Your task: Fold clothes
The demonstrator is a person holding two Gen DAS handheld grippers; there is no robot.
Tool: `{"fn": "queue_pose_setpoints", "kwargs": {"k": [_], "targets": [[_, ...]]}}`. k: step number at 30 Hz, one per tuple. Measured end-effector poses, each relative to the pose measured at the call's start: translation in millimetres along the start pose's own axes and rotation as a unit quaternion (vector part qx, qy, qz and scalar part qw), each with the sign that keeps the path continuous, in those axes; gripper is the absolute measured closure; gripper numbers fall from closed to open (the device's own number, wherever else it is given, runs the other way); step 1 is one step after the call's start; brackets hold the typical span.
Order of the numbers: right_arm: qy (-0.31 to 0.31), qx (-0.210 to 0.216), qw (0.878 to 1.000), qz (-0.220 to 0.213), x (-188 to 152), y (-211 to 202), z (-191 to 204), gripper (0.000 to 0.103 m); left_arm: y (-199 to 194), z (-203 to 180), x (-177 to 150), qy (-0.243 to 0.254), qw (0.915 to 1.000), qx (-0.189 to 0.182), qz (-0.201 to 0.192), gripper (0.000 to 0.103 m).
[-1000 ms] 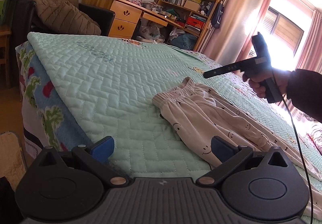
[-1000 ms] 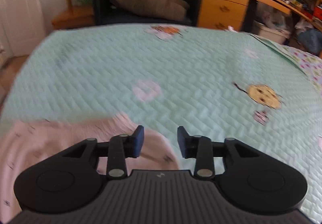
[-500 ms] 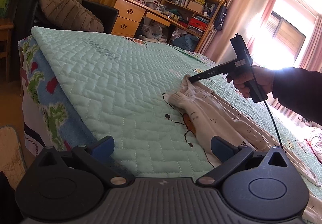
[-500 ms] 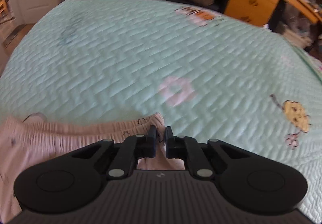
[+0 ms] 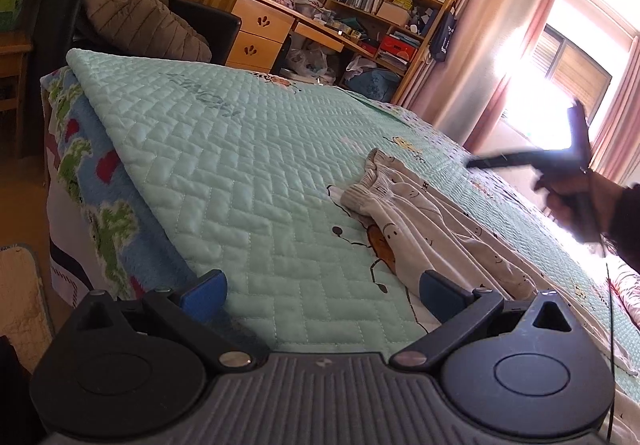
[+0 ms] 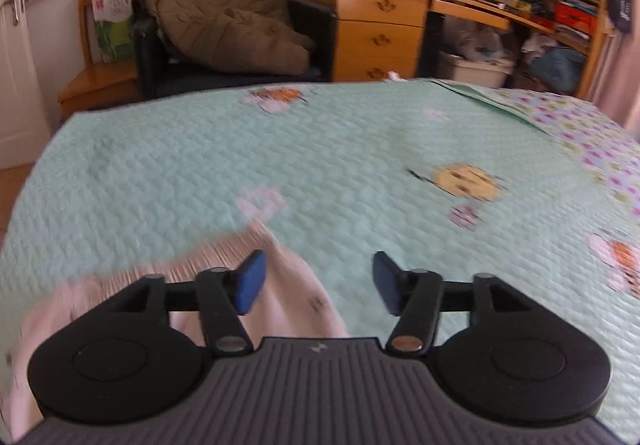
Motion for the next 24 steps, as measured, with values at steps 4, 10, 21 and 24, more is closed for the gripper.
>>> {"fn": "queue_pose_setpoints", "kwargs": {"k": [4,10,21,24], "targets": [[0.04,-0.062,0.995,0.065,-61.8,-21.0,-67.3,0.037,0.7,-2.9,-0.9,0.002,1.0,0.001,0.001,0.001],[0.165,-0.04,0.979,0.108,-118.3,-11.3,-128.7,0.037,5.0,-10.5,-1.9,0.024,0.9996,0.009,0.008,0.001],[0.098,0.085,0.985,0.116,-123.3,-0.8,-85.6,0.098,10.4,-20.2,-4.7,0.046,0.9986,0.02,0.019,0.001],[0.078,0.069,0.988,0.114,-121.1,0.3,-82.9,0.102,9.8,-20.1,-4.9,0.047,0.9985,0.021,0.019,0.001]]}}
Point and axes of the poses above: each gripper's, at about its wrist camera, not at the fingertips, and y roughly the way its jaws point, z to its left, x to its top, the point moved 5 cm from there along y, roughly the way its jaws point, and after that the axes turned 8 degrees about -x, right-handed, at the moved point
